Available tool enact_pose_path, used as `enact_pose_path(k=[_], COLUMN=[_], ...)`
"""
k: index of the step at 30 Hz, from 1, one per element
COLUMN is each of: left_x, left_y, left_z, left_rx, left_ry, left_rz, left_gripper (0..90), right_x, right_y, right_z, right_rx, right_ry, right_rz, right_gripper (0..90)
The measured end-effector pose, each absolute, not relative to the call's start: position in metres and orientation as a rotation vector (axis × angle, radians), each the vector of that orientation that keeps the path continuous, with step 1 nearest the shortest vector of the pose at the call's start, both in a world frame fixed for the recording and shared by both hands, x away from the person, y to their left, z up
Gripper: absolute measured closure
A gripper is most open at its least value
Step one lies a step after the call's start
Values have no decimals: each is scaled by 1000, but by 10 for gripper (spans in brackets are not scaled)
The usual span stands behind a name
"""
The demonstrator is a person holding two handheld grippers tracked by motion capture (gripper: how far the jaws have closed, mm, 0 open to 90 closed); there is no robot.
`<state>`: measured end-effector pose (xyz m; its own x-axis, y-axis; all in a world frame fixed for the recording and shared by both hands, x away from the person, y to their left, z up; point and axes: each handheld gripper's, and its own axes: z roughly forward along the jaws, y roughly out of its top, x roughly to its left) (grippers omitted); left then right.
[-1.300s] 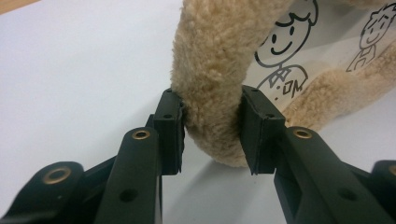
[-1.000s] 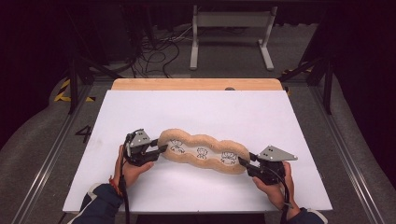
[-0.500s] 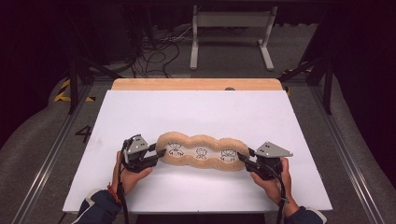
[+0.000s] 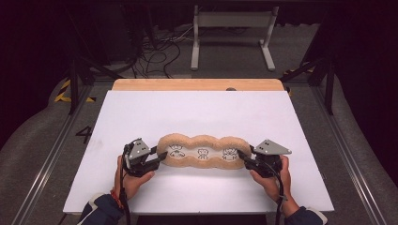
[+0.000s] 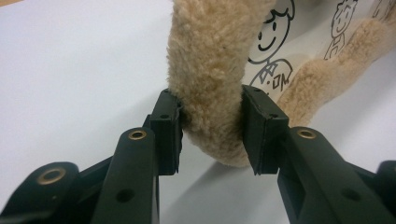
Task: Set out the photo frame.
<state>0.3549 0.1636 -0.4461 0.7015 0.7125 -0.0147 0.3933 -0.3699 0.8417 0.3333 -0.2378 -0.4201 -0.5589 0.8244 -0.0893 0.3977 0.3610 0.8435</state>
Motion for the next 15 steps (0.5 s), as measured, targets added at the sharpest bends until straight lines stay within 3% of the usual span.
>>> enact_pose_path(k=[15], left_x=[353], left_y=[163], left_z=[-446], left_rx=[2013], left_ry=[825], left_rz=[476], left_gripper=[603], right_x=[329], right_y=[-242], right_z=[-420], right_rx=[1055], right_ry=[2107], right_rz=[1093], right_gripper=[588])
